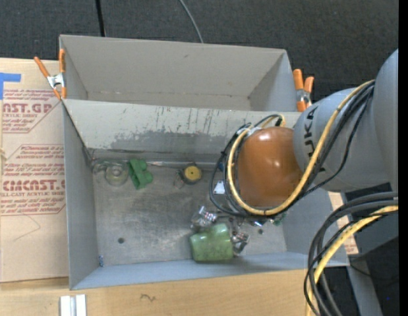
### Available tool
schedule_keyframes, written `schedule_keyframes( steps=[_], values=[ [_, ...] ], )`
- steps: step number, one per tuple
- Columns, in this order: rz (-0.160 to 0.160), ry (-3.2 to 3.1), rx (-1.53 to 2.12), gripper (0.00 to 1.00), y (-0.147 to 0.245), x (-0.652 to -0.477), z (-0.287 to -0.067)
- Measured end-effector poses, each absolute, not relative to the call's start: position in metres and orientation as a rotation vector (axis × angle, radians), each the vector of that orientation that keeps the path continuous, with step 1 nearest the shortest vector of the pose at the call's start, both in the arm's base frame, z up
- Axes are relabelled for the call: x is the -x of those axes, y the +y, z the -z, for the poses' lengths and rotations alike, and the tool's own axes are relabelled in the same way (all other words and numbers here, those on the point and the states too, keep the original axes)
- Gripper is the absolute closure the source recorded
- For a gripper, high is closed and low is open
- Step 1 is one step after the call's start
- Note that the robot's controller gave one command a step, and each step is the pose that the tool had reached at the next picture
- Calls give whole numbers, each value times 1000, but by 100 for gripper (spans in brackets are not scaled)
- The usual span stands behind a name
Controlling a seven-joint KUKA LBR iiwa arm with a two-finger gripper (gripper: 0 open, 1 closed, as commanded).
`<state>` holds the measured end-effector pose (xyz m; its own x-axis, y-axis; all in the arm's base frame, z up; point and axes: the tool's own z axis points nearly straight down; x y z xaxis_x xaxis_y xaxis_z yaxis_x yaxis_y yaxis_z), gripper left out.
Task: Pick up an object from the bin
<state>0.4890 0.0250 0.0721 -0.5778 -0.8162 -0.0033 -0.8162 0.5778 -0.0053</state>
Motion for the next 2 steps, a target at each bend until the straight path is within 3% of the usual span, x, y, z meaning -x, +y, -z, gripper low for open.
schedule_keyframes(
  steps=[1,2],
  values=[
    [5,2783,1438,100,26,-490,-74],
    [3,2501,1889,100,53,-491,-210]
  ],
)
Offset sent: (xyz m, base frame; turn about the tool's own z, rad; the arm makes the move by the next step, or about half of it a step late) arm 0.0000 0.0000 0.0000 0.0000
